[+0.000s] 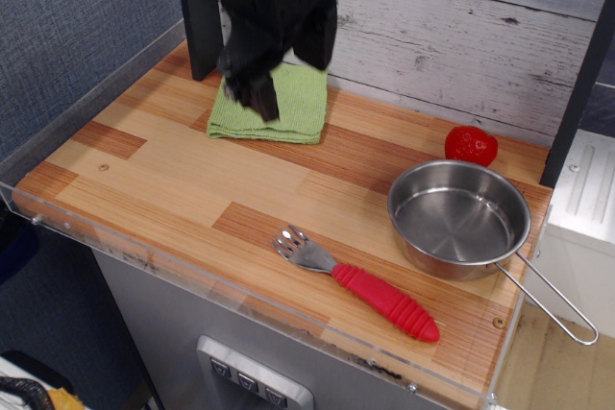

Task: Place the red fork in front of the green towel

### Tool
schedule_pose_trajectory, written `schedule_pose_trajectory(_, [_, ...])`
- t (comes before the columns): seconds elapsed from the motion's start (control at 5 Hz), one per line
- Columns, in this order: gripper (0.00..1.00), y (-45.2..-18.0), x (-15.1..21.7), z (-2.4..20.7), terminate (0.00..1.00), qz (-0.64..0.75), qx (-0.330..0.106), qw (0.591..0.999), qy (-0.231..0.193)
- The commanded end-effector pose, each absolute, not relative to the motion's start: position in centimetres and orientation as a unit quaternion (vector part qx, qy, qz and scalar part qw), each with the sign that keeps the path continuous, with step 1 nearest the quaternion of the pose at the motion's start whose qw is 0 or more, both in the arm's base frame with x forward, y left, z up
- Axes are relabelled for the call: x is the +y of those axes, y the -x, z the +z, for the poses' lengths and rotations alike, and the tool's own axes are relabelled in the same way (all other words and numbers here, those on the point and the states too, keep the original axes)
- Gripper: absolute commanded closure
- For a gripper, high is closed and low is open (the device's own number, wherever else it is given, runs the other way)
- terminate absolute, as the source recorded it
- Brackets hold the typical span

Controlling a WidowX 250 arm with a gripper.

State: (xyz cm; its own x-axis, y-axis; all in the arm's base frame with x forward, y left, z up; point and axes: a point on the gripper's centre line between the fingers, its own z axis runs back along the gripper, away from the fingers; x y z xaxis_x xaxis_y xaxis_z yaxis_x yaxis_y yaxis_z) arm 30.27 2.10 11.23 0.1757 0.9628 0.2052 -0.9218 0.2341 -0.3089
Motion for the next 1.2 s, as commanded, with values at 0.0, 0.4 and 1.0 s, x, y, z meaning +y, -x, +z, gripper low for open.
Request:
schedule_pose_trajectory(0.0, [0.0,-28.4,-1.6,10.3,0.0,0.609,-0.167,0.769,0.097])
schedule_pose_trajectory(0.4, [0.0,-26.9,-4.4,8.5,0.0,0.593,-0.151,0.784,0.106])
schedule_pose_trajectory(1.0, [0.0,-25.7,-5.8,5.3,0.0,0.565,-0.124,0.809,0.1])
